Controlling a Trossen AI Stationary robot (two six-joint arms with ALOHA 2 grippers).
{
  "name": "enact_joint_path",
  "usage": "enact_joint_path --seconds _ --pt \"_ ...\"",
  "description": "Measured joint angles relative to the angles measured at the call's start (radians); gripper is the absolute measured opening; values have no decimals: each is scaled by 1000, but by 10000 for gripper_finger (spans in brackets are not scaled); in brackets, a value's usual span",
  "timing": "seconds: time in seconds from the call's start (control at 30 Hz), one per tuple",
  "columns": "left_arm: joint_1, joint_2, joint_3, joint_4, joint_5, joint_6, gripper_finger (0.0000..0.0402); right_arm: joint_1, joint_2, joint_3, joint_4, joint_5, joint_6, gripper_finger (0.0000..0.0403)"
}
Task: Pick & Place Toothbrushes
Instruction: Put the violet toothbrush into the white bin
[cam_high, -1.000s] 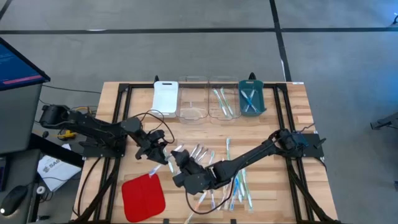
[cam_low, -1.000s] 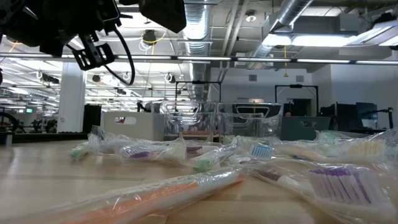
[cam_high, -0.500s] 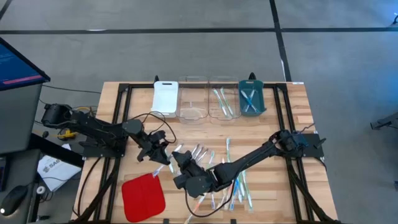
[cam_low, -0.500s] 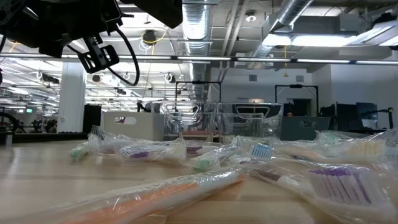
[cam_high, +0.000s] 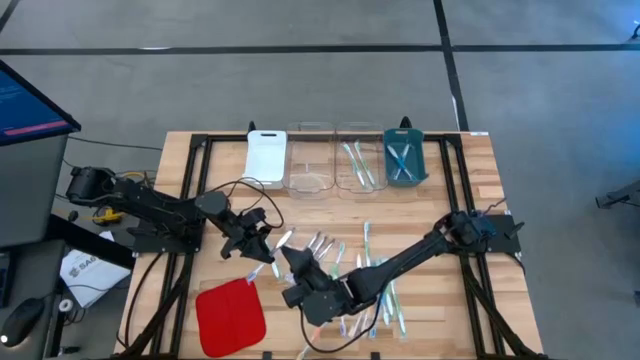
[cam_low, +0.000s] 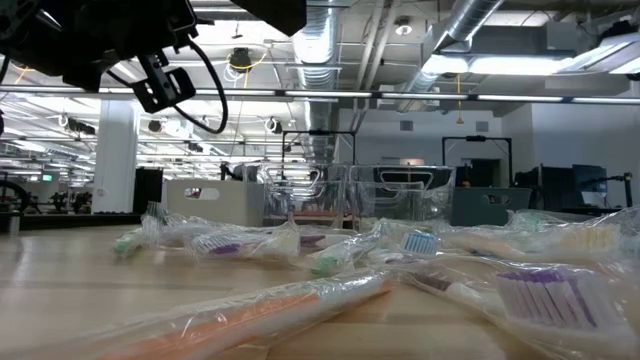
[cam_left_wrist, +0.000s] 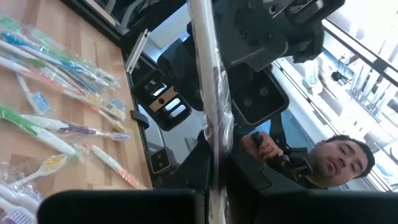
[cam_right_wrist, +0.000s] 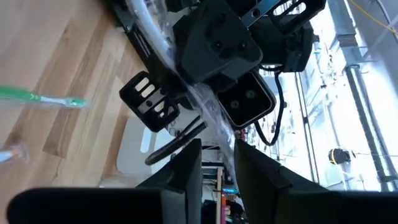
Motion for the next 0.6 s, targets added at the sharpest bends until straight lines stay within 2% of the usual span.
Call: enact_joint_path --seconds 0.2,0.33,0.43,0.6 --pt "45 -1 0 2 -2 -10 17 31 -14 -2 -23 17 -19 87" --pt "132 -1 0 -1 17 -27 17 56 -63 -3 -117 -7 74 87" --pt "227 -1 0 -4 56 -28 17 64 -152 -1 -306 -204 296 87" --pt "442 -1 3 -17 145 -31 17 12 -297 0 -554 -663 648 87"
